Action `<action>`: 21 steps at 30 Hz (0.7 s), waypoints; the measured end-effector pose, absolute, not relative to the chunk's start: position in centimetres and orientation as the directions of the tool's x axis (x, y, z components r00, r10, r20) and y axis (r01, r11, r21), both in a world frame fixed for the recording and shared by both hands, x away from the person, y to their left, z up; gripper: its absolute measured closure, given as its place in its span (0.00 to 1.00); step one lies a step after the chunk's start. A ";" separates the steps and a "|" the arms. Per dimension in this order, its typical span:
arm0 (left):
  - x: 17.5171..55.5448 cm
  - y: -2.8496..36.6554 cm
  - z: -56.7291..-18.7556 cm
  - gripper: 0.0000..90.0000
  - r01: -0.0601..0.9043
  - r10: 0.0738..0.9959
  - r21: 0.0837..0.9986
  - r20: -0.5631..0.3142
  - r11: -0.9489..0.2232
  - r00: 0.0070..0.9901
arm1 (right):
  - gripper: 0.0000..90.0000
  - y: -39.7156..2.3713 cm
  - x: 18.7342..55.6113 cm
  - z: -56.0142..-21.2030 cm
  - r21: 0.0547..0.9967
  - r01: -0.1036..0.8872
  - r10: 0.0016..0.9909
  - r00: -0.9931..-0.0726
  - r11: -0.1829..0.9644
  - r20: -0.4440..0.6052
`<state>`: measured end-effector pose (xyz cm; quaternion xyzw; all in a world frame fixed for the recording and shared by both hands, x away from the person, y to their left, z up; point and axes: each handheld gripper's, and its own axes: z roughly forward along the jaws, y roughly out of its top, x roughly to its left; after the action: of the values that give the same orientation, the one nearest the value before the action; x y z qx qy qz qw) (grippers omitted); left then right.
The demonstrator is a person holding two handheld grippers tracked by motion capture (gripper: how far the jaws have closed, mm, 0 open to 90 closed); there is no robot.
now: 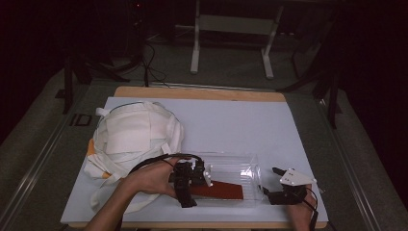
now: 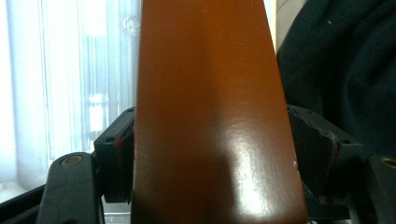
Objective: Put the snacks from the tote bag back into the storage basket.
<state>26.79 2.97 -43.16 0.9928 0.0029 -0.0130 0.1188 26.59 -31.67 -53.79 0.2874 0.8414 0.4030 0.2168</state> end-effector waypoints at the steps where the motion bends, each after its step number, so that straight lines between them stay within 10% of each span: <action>1: 26.8 2.9 -43.3 0.28 0.013 0.007 0.222 -0.029 -0.975 1.000 | 0.16 -31.7 26.6 -53.8 0.802 0.309 0.658 -0.741 0.511 -0.134; 21: 26.9 4.1 -43.5 0.24 0.031 0.026 0.193 -0.032 -0.981 0.999 | 0.16 -31.6 26.6 -53.8 0.800 0.309 0.657 -0.742 0.514 -0.136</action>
<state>26.93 4.05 -43.54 0.9951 0.0143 -0.0147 0.0970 26.62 -31.65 -53.80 0.2864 0.8427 0.4010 0.2169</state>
